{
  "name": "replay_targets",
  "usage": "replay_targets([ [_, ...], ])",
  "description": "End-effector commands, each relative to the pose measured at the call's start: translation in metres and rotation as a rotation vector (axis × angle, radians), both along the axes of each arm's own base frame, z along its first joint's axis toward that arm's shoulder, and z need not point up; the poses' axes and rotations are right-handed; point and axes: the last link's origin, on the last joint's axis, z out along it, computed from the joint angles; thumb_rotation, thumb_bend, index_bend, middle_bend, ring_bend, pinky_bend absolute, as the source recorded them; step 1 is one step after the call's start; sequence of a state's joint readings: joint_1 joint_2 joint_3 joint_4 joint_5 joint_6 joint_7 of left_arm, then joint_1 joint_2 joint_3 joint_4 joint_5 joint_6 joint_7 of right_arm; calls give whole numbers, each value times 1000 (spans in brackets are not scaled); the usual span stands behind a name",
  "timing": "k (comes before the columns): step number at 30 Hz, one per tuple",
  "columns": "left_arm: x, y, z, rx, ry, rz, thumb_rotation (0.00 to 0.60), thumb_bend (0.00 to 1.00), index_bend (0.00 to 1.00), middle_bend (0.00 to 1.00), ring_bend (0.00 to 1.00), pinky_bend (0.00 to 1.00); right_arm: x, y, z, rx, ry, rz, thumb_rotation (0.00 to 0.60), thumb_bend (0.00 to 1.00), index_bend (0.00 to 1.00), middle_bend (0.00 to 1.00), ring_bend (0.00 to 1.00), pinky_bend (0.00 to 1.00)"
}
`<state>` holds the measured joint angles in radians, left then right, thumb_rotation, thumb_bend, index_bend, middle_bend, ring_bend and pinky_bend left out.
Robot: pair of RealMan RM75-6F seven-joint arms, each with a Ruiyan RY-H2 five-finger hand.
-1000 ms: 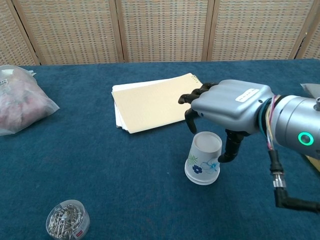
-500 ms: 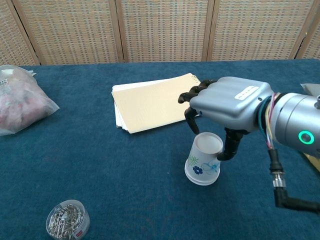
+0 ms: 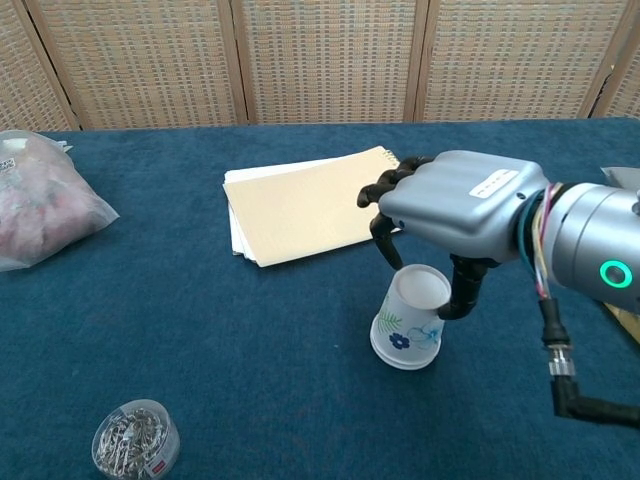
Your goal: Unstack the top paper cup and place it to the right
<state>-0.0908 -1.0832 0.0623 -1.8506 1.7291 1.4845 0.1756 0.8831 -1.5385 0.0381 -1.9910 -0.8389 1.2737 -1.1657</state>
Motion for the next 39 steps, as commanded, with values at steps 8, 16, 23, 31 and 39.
replay_targets([
  [8, 0, 0, 1, 5, -4, -1, 600, 149, 0, 0, 0, 0, 11, 0, 14, -30, 4, 31, 600, 200, 476, 104, 0, 0],
  [16, 0, 0, 2, 6, -5, -3, 600, 149, 0, 0, 0, 0, 15, -2, 21, -52, 29, 47, 600, 200, 478, 104, 0, 0],
  [23, 0, -1, 2, 5, -5, -3, 600, 149, 0, 0, 0, 0, 11, -5, 20, -52, 49, 32, 600, 199, 478, 104, 0, 0],
  [31, 0, 0, 1, 1, -2, -3, 600, 149, 0, 0, 0, 0, 7, -16, 29, -75, 75, 15, 600, 200, 485, 104, 0, 0],
  [39, 0, 0, 1, 2, -2, -2, 600, 149, 0, 0, 0, 0, 16, -29, 52, -112, 120, 18, 600, 199, 485, 104, 0, 0],
])
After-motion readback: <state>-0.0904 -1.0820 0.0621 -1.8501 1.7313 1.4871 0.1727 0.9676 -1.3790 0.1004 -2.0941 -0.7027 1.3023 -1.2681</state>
